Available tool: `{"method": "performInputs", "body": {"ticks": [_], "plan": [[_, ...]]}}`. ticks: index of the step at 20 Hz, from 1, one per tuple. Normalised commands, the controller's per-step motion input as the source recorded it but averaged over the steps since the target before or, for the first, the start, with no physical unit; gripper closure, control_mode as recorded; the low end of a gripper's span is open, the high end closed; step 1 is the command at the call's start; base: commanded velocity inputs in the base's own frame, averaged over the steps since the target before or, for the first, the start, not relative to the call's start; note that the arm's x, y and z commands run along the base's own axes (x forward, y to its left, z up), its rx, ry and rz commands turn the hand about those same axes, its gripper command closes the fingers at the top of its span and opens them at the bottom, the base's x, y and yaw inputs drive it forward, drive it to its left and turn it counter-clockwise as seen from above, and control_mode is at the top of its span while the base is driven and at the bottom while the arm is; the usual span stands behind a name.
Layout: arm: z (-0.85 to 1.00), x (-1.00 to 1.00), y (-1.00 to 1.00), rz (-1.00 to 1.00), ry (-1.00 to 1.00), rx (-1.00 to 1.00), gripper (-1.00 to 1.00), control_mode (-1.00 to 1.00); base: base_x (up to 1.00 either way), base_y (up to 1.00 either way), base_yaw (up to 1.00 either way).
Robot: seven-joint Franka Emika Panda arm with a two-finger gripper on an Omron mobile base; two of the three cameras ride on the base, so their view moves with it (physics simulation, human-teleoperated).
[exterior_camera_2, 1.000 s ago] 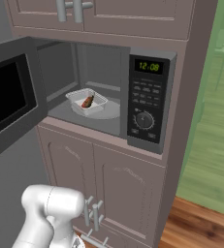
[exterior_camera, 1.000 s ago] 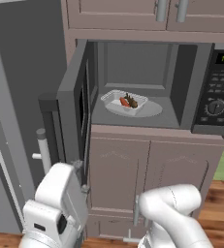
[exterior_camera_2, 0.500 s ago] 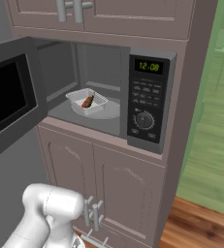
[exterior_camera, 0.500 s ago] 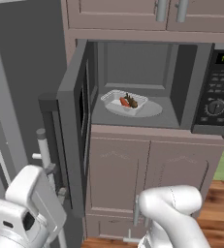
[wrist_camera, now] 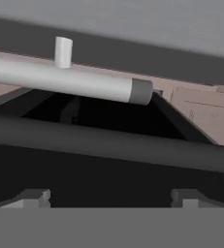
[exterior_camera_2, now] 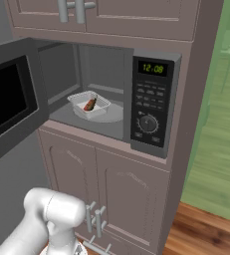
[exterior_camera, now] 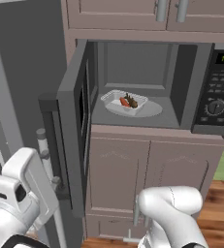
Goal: Place the tupperware containing the fish and carrot meal in the microwave. Close the microwave door and press the start button to reheat the meal.
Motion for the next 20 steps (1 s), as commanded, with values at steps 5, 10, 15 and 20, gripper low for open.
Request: {"method": "performInputs", "body": {"ticks": [5,10,15,20], "plan": [[-0.15,0.48,0.00,0.00,0.05,0.00,-1.00,-1.00,0.00,0.00,0.00],[-0.19,0.63,0.04,0.00,0.06,0.00,-1.00,-1.00,0.00,0.00,0.00],[-0.07,0.40,0.02,0.00,0.02,0.00,-1.00,-1.00,0.00,0.00,0.00],[0.23,-0.06,-0.53,-0.11,0.00,0.00,-1.00,-1.00,0.00,0.00,0.00]]}}
